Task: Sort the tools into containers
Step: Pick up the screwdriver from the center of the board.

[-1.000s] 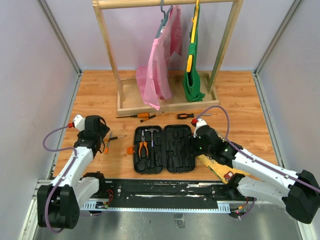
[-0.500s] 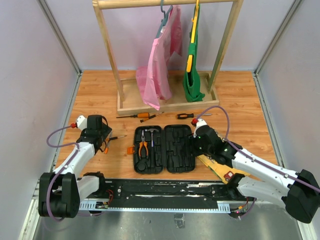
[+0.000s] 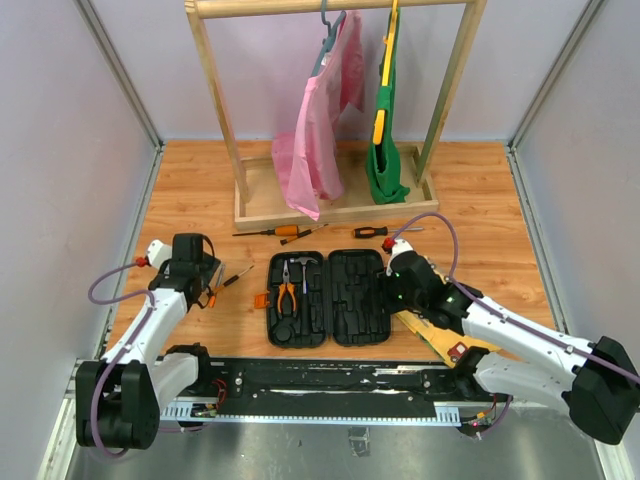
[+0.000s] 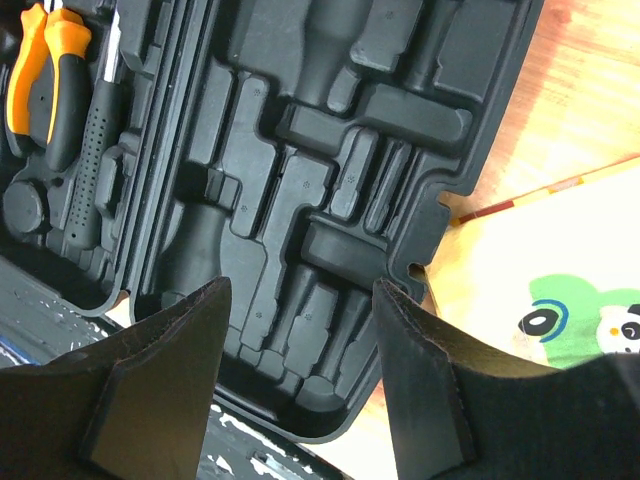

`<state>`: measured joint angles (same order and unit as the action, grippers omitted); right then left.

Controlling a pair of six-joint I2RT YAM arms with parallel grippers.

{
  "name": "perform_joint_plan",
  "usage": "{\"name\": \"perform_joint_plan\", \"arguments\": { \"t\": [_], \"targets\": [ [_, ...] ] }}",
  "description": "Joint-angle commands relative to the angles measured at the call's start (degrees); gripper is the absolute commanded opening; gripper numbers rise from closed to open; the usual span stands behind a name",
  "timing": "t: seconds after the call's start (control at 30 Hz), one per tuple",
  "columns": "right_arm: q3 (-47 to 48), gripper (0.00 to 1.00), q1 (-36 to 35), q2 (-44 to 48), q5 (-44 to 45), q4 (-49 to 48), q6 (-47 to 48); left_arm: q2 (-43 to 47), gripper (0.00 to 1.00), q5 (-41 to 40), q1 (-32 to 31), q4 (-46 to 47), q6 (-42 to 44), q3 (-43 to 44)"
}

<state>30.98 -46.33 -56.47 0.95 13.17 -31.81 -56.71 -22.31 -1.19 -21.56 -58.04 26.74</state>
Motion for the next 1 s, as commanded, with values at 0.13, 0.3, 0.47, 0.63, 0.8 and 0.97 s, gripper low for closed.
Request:
{"name": "perform_joint_plan", "arguments": {
  "t": [0.13, 0.3, 0.47, 0.63, 0.8, 0.97],
  "targets": [
    [-0.9, 0.60, 0.8, -1.0, -0.5, -0.8, -0.9, -0.7, 0.63, 8.7, 0.4, 6.2, 12.2, 1.0],
    [-1.1, 0.60, 0.8, -1.3, -0.6, -1.0, -0.9, 2.0, 0.62, 14.9, -2.2, 11.9, 21.2, -0.9],
    [-0.8, 0.60, 0.9, -2.2, -1.2, -1.7, -1.1, 3.3, 0.64, 12.3, -8.7, 13.3, 26.7, -1.4],
    [-0.6, 0.60, 0.9, -2.8, -2.0, -1.9, -1.3, -1.6, 0.65, 11.6, -9.7, 13.6, 30.9, 0.9],
    [-0.5, 0.60, 0.8, -2.6, -2.4, -1.7, -1.4, -8.1, 0.65, 10.7, -9.8, 13.0, 32.4, 4.3],
    [-0.8, 0.60, 0.8, -2.2, -1.8, -1.5, -1.5, -11.4, 0.63, 13.5, -9.9, 12.2, 33.4, 5.3]
  ]
}}
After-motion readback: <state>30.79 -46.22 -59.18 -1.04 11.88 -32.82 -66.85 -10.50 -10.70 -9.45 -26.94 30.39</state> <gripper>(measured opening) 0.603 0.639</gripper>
